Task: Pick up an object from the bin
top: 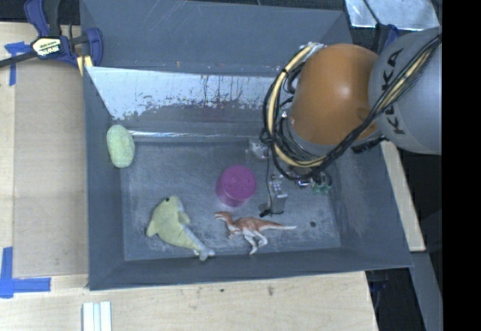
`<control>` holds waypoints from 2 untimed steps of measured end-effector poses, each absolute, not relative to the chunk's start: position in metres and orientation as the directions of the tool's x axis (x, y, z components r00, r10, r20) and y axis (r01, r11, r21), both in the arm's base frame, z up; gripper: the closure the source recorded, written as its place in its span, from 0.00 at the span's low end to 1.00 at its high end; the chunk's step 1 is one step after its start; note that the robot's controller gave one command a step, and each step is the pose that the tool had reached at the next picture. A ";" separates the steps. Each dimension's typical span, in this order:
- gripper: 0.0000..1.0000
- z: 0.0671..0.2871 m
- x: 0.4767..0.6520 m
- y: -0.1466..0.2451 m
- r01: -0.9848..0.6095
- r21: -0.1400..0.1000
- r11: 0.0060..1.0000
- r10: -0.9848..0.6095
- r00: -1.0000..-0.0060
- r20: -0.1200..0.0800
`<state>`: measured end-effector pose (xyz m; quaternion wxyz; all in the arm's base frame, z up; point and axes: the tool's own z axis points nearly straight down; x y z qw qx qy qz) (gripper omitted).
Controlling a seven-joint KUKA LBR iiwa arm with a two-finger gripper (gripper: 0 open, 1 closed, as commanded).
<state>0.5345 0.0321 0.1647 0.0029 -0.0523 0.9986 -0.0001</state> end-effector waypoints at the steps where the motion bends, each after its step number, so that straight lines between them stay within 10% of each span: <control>1: 0.00 0.158 0.501 0.016 -0.279 0.000 0.960 -0.279 -0.960 0.001; 2: 0.00 0.160 0.508 0.008 -0.404 -0.002 0.915 -0.404 -0.915 -0.005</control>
Offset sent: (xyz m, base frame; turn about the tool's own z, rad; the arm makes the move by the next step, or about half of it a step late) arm -0.0276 -0.0233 -0.0047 -0.3122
